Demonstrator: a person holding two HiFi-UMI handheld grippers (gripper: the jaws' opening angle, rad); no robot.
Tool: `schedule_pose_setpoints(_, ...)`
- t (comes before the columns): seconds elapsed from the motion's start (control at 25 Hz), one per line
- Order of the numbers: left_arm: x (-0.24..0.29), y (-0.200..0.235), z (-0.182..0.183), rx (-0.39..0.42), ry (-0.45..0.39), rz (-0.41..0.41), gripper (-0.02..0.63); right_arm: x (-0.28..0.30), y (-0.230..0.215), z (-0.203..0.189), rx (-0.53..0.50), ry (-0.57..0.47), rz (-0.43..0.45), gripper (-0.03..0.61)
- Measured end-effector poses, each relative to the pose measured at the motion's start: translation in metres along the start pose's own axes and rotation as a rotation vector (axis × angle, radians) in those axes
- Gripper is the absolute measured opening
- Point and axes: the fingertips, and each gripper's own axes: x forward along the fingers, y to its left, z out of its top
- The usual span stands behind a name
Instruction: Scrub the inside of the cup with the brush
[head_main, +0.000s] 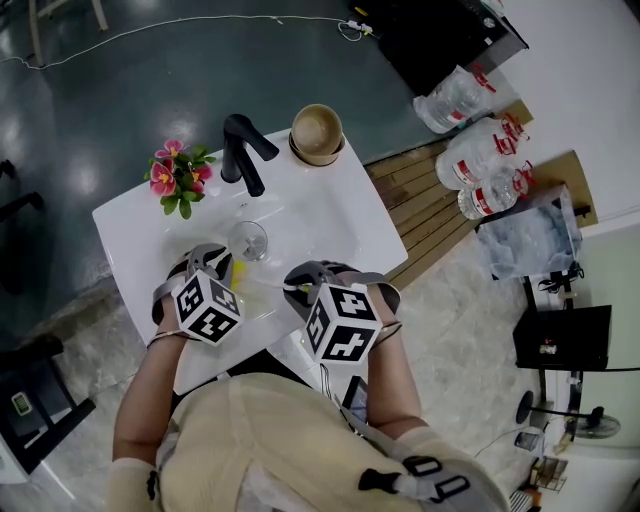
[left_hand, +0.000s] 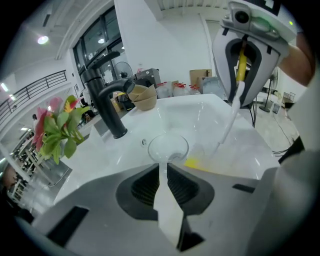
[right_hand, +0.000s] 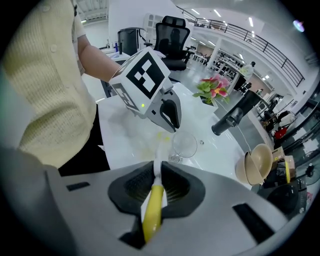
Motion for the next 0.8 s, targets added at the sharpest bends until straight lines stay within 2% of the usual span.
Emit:
schedule_pose_setpoints(0.44, -0.045, 0.023, -0.005, -0.171, -0.066, 0.048, 0.055, -0.019, -0.004, 0.008, 0.015, -0.082, -0.018, 0.049)
schedule_pose_setpoints(0.8, -0.083, 0.036, -0.009, -0.258, -0.104, 0.095, 0.054, -0.033, -0.003, 0.009, 0.018, -0.116, -0.007, 0.049)
